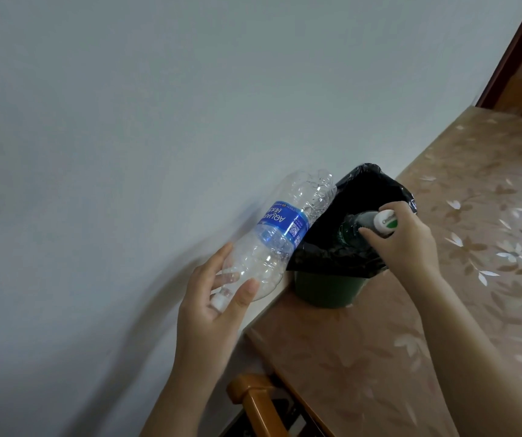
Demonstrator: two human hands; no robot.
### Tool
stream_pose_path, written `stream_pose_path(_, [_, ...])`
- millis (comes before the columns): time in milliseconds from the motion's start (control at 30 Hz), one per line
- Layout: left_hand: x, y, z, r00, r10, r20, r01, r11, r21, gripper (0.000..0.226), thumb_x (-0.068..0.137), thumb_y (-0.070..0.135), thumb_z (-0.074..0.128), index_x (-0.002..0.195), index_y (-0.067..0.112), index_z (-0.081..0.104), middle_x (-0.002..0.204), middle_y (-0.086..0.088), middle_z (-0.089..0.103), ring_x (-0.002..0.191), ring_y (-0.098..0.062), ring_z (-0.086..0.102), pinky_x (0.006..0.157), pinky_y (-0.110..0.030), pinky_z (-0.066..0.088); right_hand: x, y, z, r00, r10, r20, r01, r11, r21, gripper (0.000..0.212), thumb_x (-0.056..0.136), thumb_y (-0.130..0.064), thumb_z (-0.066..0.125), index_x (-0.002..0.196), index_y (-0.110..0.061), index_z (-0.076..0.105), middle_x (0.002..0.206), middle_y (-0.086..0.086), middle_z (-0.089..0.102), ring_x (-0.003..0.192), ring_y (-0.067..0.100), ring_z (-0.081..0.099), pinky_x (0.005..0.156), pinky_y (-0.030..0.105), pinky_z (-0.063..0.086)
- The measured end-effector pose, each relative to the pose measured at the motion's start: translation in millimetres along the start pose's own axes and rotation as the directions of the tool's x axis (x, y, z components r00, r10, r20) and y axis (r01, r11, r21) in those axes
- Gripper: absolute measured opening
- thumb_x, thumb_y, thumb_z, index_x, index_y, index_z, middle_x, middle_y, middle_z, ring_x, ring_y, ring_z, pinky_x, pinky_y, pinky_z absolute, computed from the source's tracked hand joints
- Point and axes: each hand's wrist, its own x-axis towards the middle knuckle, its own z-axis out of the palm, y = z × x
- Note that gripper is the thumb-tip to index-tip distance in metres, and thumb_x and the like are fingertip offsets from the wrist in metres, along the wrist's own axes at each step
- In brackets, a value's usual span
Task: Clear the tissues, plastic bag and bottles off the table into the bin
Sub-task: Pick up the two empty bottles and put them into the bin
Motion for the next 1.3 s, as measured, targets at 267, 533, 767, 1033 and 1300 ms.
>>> stream_pose_path(267, [-3,-2,1,1.0,-0.006,-0.008,0.006,1.0,0.022,0.056,0.06,0.064,0.065,0.111,0.049,0.05,0.11,0.012,0.059,0.095,0.003,0.059,0.075,-0.006,0.043,-9,7,14,0.993,-0.06,0.106,0.066,0.996,-0.054,0.029,0.079,-0.036,0.066,0.1,-0.018,0.056,0.101,0.004,0.062,0.098,0.029,0.055,0.106,0.058,0.018])
stream_pose_path(533, [-5,0,10,1.0,0.007,0.004,-0.008,0.995,0.097,0.045,0.067,0.05,0.068,0.107,0.052,0.047,0.105,0.013,0.059,0.094,0.006,0.057,0.074,-0.003,0.041,-33,8,12,0.959,-0.191,0.208,0.196,0.981,-0.005,0.047,0.079,-0.036,0.066,0.121,-0.018,0.054,0.133,0.005,0.051,0.125,0.023,0.04,0.109,0.054,0.012])
stream_pose_path(767, [-3,0,35,0.997,0.062,0.035,-0.067,0.981,0.184,0.045,0.07,0.049,0.065,0.11,0.052,0.044,0.106,0.02,0.054,0.097,0.0,0.057,0.076,-0.004,0.042,-59,24,-3,0.974,-0.214,0.079,0.209,0.976,0.062,0.041,0.078,-0.019,0.069,0.115,-0.009,0.058,0.124,0.011,0.055,0.118,0.029,0.045,0.096,0.038,0.034])
stream_pose_path(1033, [16,8,83,0.973,0.177,0.145,-0.21,0.941,0.266,0.056,0.075,0.036,0.065,0.126,0.016,0.051,0.105,0.005,0.049,0.089,0.004,0.052,0.07,0.005,0.035,-83,43,-19,0.985,-0.17,0.014,0.17,0.984,0.047,0.035,0.073,-0.008,0.071,0.107,-0.005,0.062,0.11,0.014,0.06,0.104,0.033,0.054,0.087,0.043,0.044])
stream_pose_path(1300, [53,6,125,0.936,0.258,0.241,-0.333,0.872,0.359,0.056,0.076,0.04,0.067,0.125,0.017,0.053,0.107,-0.006,0.053,0.092,-0.022,0.058,0.076,-0.029,0.048,-81,42,-22,0.996,-0.094,0.008,0.094,0.996,0.0,0.038,0.075,-0.015,0.069,0.111,-0.007,0.06,0.116,0.013,0.058,0.11,0.034,0.05,0.088,0.046,0.046])
